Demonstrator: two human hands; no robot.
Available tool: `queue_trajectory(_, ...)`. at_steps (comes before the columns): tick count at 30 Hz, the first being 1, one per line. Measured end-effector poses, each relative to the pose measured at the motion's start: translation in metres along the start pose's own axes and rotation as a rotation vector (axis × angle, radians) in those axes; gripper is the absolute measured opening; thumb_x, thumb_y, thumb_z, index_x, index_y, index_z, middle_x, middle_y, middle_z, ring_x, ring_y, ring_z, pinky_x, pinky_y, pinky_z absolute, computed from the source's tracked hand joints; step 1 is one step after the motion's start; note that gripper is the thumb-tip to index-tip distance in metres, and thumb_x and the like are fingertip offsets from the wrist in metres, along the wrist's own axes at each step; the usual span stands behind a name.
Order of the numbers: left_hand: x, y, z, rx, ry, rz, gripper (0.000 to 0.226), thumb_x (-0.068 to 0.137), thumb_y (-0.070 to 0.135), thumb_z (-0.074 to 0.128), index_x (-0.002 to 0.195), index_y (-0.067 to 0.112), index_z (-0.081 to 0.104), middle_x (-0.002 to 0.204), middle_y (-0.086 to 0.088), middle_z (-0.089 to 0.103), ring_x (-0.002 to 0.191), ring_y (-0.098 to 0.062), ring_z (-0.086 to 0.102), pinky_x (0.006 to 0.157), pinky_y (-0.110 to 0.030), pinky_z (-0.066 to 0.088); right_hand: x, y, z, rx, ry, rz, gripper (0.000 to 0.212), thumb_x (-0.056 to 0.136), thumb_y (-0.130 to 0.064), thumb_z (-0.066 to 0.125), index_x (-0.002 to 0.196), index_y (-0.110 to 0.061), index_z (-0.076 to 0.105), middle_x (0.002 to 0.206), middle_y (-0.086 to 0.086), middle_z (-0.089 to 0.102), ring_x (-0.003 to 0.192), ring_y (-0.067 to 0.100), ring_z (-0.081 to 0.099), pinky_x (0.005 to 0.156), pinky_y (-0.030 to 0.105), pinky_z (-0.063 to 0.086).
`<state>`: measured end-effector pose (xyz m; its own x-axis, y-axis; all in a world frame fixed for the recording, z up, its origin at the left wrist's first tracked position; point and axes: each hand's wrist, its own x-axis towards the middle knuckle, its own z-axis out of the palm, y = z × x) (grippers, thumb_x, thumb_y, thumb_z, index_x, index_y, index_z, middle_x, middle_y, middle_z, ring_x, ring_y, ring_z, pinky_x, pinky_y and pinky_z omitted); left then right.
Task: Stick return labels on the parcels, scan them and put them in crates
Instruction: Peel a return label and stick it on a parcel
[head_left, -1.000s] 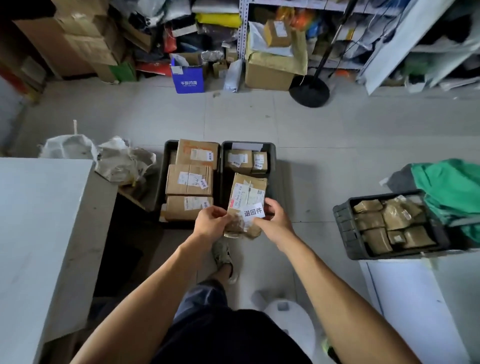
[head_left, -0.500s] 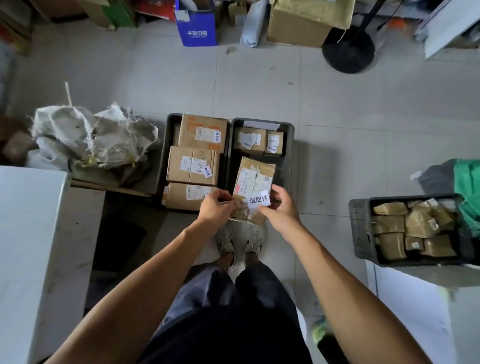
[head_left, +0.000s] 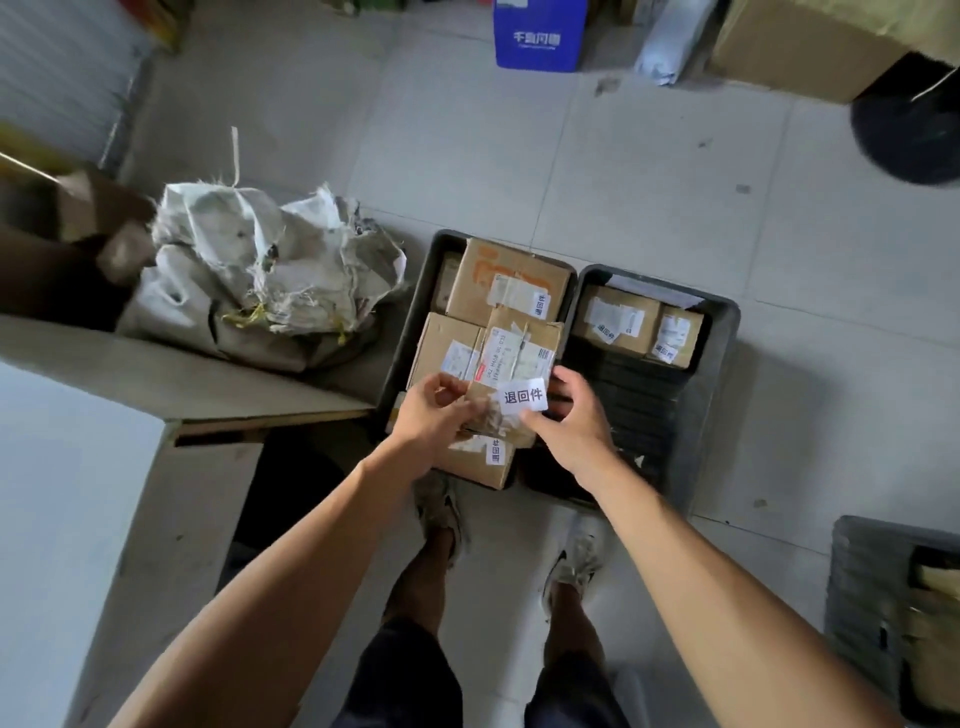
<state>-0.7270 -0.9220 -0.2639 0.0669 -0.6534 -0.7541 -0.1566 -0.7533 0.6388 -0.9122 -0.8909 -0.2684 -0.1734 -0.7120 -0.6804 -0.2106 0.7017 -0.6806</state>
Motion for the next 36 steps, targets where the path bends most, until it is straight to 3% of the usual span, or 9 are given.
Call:
queue_trajectory(6,0.164,0.028,-0.061,-0.086,0.048,0.046,0.022,0.082,-0.002,0.079,0.086,0.01,0.06,0.096,-0.017,0.074,0.086,-0.031,0.071,0.082,-0.049,0.059,0.15,-0.036,0.099,0.061,0.038,-0.067,0.074,0.08,-0.021,0.083,0.142,-0.032,0.045,0.138,-0.008,0.054,0.123,0.011,0.053,0.106,0.033,0.046)
queue_trajectory(12,0.335,0.021,-0.094,-0.165,0.066,0.062,0.027,0.086,-0.007,0.072,0.084,0.014,0.054,0.089,-0.01,0.071,0.084,-0.031,0.069,0.085,-0.052,0.058,0.304,-0.047,0.176,0.115,-0.121,-0.078,0.093,0.076,-0.008,0.084,0.153,-0.022,0.033,0.137,-0.009,0.046,0.119,0.007,0.047,0.091,0.017,0.043)
queue_trajectory(16,0.406,0.004,-0.105,-0.183,0.065,0.037,0.023,0.09,-0.006,0.067,0.089,0.012,0.054,0.098,-0.016,0.067,0.08,-0.028,0.07,0.072,-0.051,0.063,0.367,-0.015,0.203,0.107,-0.123,-0.032,0.12,0.056,-0.02,0.081,0.159,-0.023,0.019,0.138,-0.009,0.058,0.126,0.014,0.056,0.105,0.043,0.05)
queue_trajectory(18,0.424,0.002,-0.116,-0.193,0.058,0.048,0.02,0.09,-0.005,0.068,0.092,0.01,0.056,0.103,-0.02,0.066,0.082,-0.028,0.071,0.074,-0.052,0.063,0.378,-0.007,0.207,0.062,-0.118,-0.038,0.113,0.064,-0.017,0.083,0.159,-0.026,0.02,0.123,-0.016,0.065,0.119,0.012,0.061,0.104,0.043,0.05)
queue_trajectory(21,0.438,-0.001,-0.127,-0.088,0.075,0.093,0.024,0.084,-0.005,0.075,0.086,0.012,0.059,0.096,-0.016,0.069,0.075,-0.025,0.073,0.066,-0.043,0.064,0.385,-0.009,0.213,0.048,-0.126,-0.06,0.096,0.077,-0.009,0.083,0.157,-0.019,0.029,0.126,-0.003,0.069,0.106,0.008,0.067,0.094,0.03,0.056)
queue_trajectory(24,0.44,-0.005,-0.126,0.001,0.073,0.099,0.023,0.081,-0.001,0.08,0.087,0.014,0.064,0.099,-0.01,0.074,0.08,-0.023,0.074,0.067,-0.039,0.064,0.385,-0.008,0.223,0.045,-0.062,-0.04,0.092,0.079,-0.009,0.082,0.156,-0.016,0.032,0.127,0.002,0.068,0.106,0.011,0.068,0.092,0.032,0.057)
queue_trajectory(27,0.436,-0.005,-0.116,0.029,0.031,0.094,0.022,0.083,-0.002,0.079,0.09,0.016,0.068,0.088,-0.002,0.076,0.074,-0.018,0.075,0.064,-0.036,0.064,0.387,-0.003,0.223,-0.01,0.021,-0.021,0.091,0.083,-0.018,0.082,0.157,-0.019,0.028,0.119,-0.002,0.064,0.106,0.012,0.064,0.07,0.012,0.048)
queue_trajectory(31,0.429,-0.015,-0.105,-0.066,-0.003,0.065,0.023,0.085,-0.004,0.076,0.102,0.01,0.069,0.087,0.001,0.076,0.073,-0.014,0.075,0.058,-0.027,0.06,0.387,-0.002,0.224,-0.104,0.082,-0.038,0.096,0.082,-0.019,0.082,0.158,-0.027,0.024,0.114,-0.003,0.065,0.1,0.013,0.065,0.088,0.03,0.055)
queue_trajectory(36,0.43,-0.014,-0.107,-0.123,-0.067,0.005,0.036,0.087,-0.007,0.072,0.12,0.007,0.069,0.096,-0.003,0.076,0.073,-0.011,0.075,0.059,-0.024,0.06,0.383,-0.006,0.221,-0.173,0.101,-0.076,0.09,0.087,0.0,0.074,0.158,-0.023,0.023,0.127,0.005,0.066,0.095,0.007,0.061,0.059,0.0,0.043)
